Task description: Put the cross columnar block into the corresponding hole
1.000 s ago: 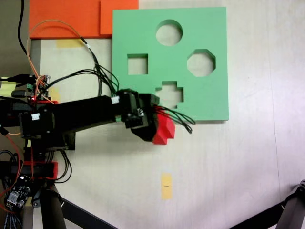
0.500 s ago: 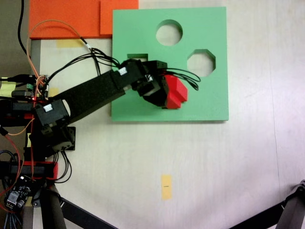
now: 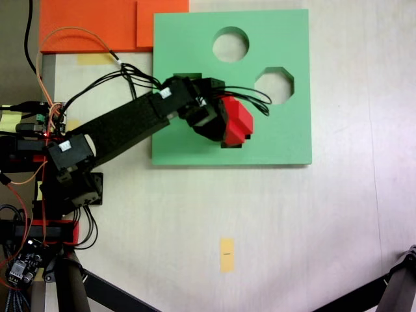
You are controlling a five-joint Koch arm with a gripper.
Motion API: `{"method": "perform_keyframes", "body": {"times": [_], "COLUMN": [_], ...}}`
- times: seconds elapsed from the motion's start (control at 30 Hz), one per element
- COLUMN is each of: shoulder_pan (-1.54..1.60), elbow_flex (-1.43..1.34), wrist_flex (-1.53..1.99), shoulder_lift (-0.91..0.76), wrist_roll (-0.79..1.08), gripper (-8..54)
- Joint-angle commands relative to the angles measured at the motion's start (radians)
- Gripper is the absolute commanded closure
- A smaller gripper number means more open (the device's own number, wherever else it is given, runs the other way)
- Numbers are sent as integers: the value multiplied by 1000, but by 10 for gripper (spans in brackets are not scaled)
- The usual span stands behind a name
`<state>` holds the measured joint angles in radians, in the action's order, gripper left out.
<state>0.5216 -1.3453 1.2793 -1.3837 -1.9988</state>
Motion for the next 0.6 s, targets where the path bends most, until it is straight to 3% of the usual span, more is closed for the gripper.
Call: {"method": "perform_keyframes", "body": {"times": [0.0, 0.57], "shoulder_pan": [21, 23], "elbow_flex": [32, 34], "wrist_flex": [20, 83], "shoulder_lift": [-51, 32], "wrist_roll": [-5, -2], "gripper": [270, 265]}}
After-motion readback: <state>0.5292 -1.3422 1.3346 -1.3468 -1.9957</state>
